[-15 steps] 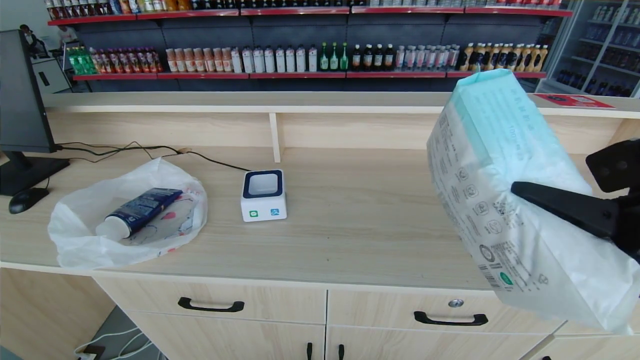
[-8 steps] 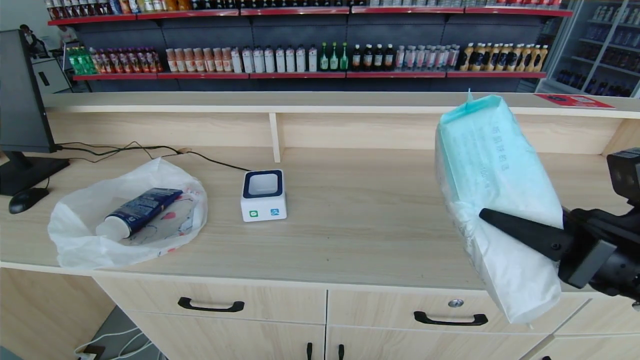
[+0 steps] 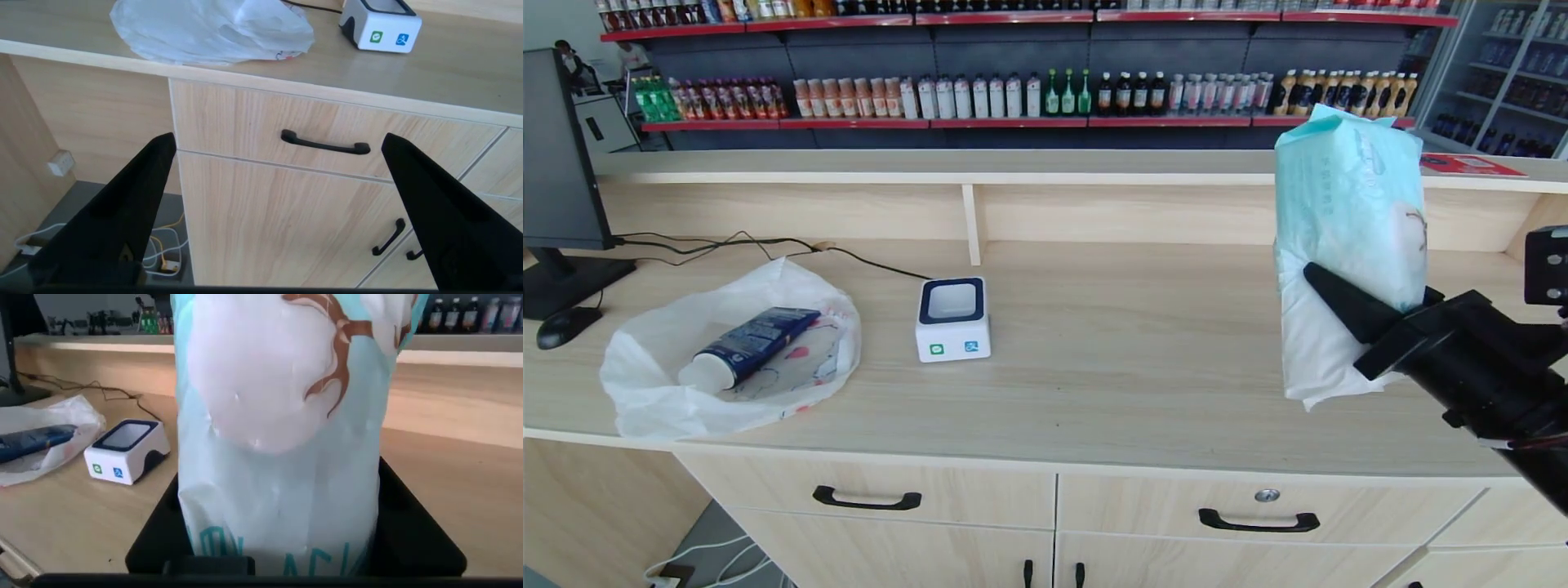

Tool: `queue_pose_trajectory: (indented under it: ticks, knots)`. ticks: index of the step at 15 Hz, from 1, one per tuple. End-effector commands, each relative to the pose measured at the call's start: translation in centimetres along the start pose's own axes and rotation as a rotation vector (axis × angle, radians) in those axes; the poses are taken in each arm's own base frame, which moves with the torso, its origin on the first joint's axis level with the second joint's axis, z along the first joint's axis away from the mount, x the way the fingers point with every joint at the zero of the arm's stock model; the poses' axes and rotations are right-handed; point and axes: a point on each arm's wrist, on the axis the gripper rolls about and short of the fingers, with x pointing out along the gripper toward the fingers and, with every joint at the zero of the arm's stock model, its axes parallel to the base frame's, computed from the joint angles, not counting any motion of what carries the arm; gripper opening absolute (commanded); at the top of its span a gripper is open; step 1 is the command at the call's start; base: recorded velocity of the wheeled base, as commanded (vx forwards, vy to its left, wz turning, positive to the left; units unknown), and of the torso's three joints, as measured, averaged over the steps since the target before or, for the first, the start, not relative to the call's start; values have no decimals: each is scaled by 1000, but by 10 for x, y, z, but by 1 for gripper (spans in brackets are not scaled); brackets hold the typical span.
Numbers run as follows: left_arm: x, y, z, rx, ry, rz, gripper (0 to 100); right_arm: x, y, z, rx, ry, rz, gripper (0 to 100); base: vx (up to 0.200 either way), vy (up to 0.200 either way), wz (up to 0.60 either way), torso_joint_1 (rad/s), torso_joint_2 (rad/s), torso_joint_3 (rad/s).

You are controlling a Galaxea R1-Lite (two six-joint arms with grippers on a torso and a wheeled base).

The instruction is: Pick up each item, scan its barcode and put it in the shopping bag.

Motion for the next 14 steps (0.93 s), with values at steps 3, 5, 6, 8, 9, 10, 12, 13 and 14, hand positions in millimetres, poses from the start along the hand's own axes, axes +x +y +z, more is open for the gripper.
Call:
queue_pose_trajectory:
  ticks: [3, 5, 6, 8, 9, 10, 12, 13, 14]
  knots:
    - [0, 0, 0, 13, 2, -1, 100, -15, -10, 8, -66, -17, -171, 0, 0, 0, 0, 0, 0, 0]
    - [0, 0, 0, 13, 0, -1, 100, -18, -11, 6, -67, -6, -242, 0, 0, 0, 0, 0, 0, 0]
    - [0, 0, 0, 11, 2, -1, 100, -16, -13, 7, -68, -15, -287, 0, 0, 0, 0, 0, 0, 0]
    - [0, 0, 0, 11, 2, 0, 100, 0, -16, 17, -73, -77, -292, 0, 0, 0, 0, 0, 0, 0]
    - [0, 0, 0, 11, 2, -1, 100, 1, -17, 12, -73, -58, -297, 0, 0, 0, 0, 0, 0, 0]
    - [0, 0, 0, 11, 2, -1, 100, 3, -17, 7, -77, -38, -296, 0, 0, 0, 0, 0, 0, 0]
    - [0, 0, 0, 11, 0, -1, 100, 8, -18, 0, -105, -13, -293, 0, 0, 200, 0, 0, 2, 7]
    - [0, 0, 0, 11, 2, -1, 100, 13, -20, -2, -103, -14, -295, 0, 0, 200, 0, -2, 2, 2]
    - [0, 0, 0, 11, 2, -1, 100, 17, -21, -2, -95, -21, -295, 0, 0, 200, 0, 2, 2, 2]
